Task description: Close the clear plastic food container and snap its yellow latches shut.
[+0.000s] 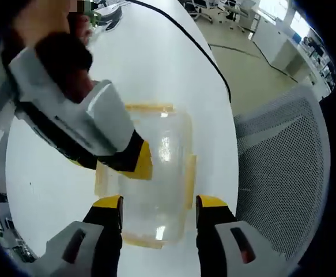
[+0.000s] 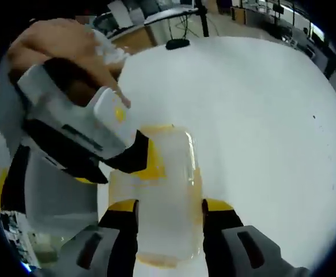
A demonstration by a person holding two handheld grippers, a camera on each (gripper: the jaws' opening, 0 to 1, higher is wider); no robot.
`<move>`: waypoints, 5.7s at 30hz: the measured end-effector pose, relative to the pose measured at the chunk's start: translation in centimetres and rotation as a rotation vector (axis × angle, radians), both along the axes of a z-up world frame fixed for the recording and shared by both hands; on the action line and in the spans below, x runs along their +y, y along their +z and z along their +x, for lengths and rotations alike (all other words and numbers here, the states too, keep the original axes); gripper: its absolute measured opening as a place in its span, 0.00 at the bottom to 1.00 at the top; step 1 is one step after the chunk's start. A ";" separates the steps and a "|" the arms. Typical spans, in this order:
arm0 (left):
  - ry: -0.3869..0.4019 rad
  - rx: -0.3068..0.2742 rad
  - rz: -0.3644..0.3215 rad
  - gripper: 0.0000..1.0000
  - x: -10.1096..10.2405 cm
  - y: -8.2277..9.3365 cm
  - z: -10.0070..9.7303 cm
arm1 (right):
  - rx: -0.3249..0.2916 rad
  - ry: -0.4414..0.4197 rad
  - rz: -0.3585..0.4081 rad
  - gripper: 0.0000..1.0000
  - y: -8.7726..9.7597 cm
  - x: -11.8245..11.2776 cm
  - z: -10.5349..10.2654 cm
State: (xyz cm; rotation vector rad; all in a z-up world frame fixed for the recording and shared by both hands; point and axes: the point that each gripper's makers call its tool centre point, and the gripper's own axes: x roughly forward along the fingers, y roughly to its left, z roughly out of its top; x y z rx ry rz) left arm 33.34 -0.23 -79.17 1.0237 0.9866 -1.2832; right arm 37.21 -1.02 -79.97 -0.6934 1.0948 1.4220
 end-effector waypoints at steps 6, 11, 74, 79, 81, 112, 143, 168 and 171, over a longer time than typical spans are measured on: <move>-0.036 0.017 -0.002 0.66 0.1 -0.2 -0.4 | -0.035 0.057 -0.042 0.64 -0.6 -1.4 -1.3; -0.067 -0.012 0.045 0.97 0.6 -1.3 -0.8 | -0.112 0.032 0.014 0.84 -0.2 -1.1 -0.2; -0.341 -0.057 0.132 0.93 4.3 -2.8 2.5 | -0.265 -0.109 -0.047 0.88 -1.0 -3.5 -1.9; -0.341 -0.064 0.122 0.92 4.2 -2.9 2.7 | -0.260 -0.113 -0.049 0.88 -1.5 -3.6 -1.9; -0.342 -0.060 0.124 0.91 4.2 -3.0 2.7 | -0.256 -0.116 -0.049 0.88 -1.6 -3.7 -2.0; -0.261 -0.081 -0.023 0.87 3.4 -4.5 2.8 | -0.297 -0.106 0.089 0.87 -3.0 -3.5 -2.4; -0.226 -0.109 -0.037 0.86 3.5 -4.7 2.5 | -0.282 -0.076 0.054 0.87 -3.3 -3.4 -2.5; -0.190 -0.109 -0.009 0.86 6.2 -4.7 2.5 | -0.283 -0.043 0.065 0.86 -3.2 -0.9 -2.2; -0.186 -0.109 -0.012 0.86 6.5 -4.7 2.5 | -0.283 -0.040 0.067 0.86 -3.2 -0.6 -2.2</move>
